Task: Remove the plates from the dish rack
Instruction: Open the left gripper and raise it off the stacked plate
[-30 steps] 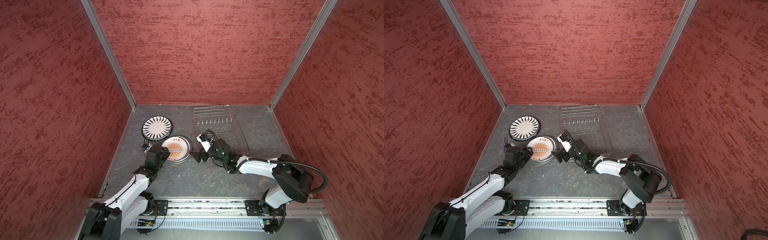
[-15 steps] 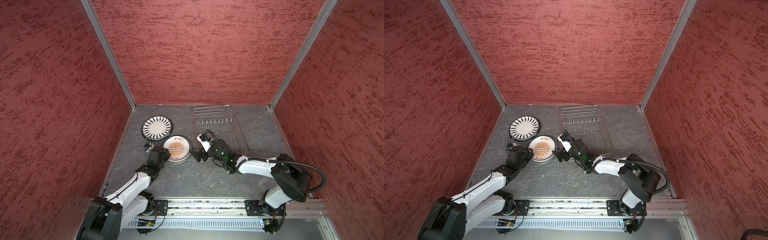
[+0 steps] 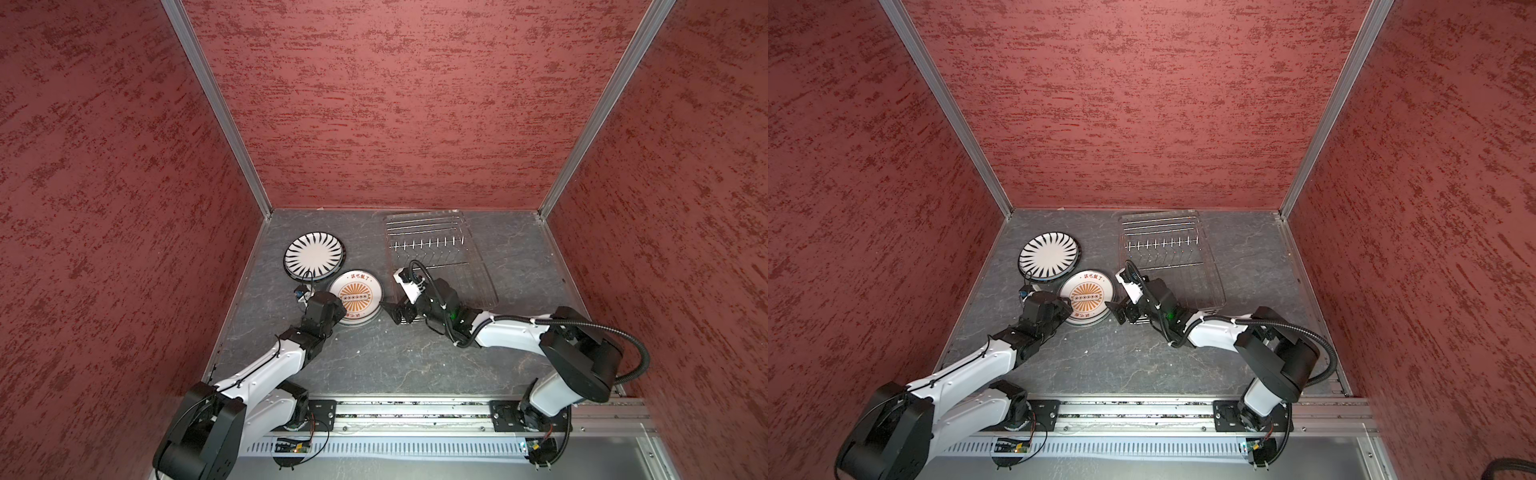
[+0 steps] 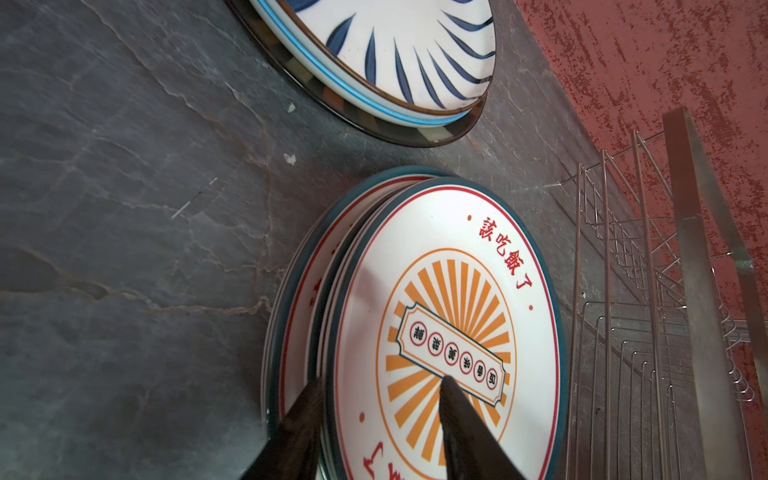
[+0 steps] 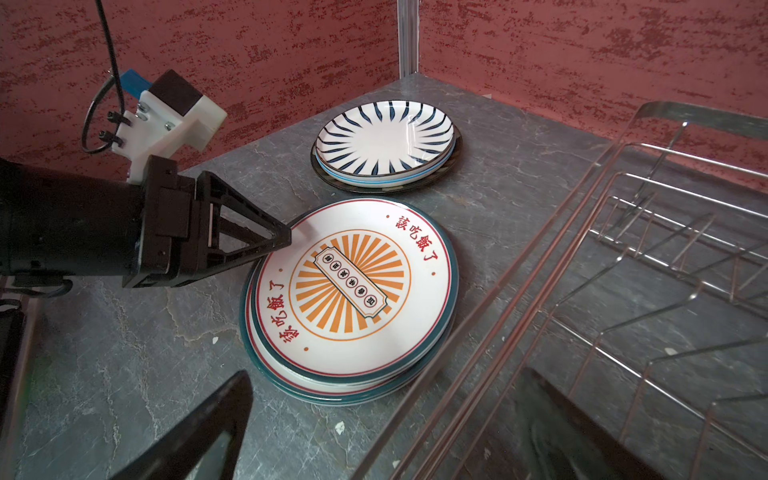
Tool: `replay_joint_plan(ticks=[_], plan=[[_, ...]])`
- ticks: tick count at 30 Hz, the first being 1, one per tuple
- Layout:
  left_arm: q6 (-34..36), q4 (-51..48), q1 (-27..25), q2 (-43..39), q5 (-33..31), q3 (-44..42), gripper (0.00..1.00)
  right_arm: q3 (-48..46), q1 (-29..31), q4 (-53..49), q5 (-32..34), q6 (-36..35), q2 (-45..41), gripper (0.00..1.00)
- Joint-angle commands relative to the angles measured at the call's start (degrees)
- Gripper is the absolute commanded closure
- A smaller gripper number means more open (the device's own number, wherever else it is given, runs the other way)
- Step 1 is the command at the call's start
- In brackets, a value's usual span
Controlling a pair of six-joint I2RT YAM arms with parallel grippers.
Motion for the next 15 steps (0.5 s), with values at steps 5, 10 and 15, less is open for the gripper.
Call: replay_joint_plan(ticks=[5, 10, 15], plan=[[0.12, -0.54, 0.45, -1.22, -1.66, 0.93, 0.48, -0.41, 0.40, 2.16, 1.63, -1.08, -0.62, 0.01], [1.31, -1.93, 0.45, -5.75, -3.17, 0.73, 0.30, -3.19, 0.40, 5.30, 2.19, 0.60, -4.36, 0.01], [5.16, 3.38, 0.27, -13.64, -3.12, -1.42, 0.00, -5.79, 0.10, 5.83, 9.75, 4.41, -11.12, 0.01]])
